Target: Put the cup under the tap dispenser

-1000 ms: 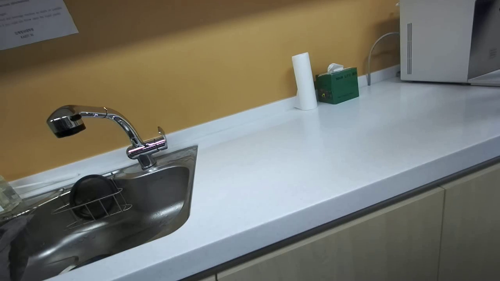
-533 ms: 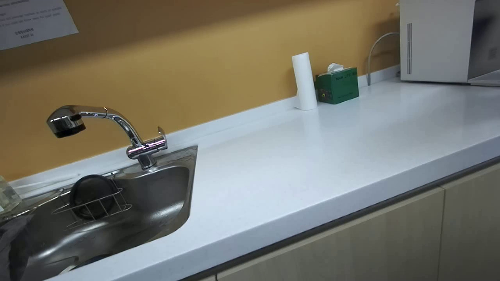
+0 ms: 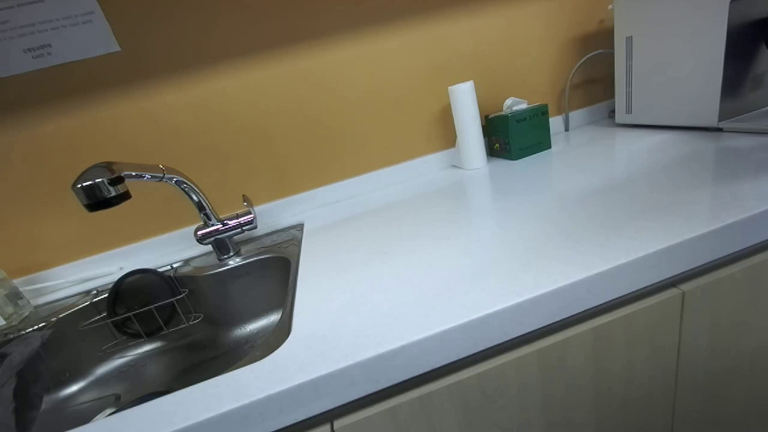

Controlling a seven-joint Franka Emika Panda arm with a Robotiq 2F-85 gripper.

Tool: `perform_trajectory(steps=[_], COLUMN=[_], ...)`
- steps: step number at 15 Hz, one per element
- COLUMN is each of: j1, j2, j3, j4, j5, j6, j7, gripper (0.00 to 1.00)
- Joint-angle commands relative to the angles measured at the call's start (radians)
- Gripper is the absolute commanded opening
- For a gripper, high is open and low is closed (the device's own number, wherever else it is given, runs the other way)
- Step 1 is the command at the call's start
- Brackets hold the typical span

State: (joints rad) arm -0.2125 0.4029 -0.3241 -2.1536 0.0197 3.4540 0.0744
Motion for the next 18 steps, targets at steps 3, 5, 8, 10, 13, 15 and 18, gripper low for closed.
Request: perform_trajectory(steps=[3,5,8,10,13,15,18], j1=[-0.066,-0.077,-0.095,-0.108,-0.139,-0.169,-0.182], j2=[0.052,0.066,0.075,0.072,0.052,0.041,0.03], j3=[0.055,0.065,0.078,0.092,0.133,0.172,0.187], j4=[0.049,0.06,0.073,0.064,0.038,0.021,-0.005], j5=[0.004,0.003,-0.023,-0.024,-0.041,-0.068,-0.077], j6=[-0.001,-0.001,0.003,0.003,0.003,0.002,0.002], j7=[-0.042,-0.046,-0.025,-0.022,-0.021,-0.023,-0.033], gripper=[0.45,0.45,0.45,0.83,1.0,1.0,1.0])
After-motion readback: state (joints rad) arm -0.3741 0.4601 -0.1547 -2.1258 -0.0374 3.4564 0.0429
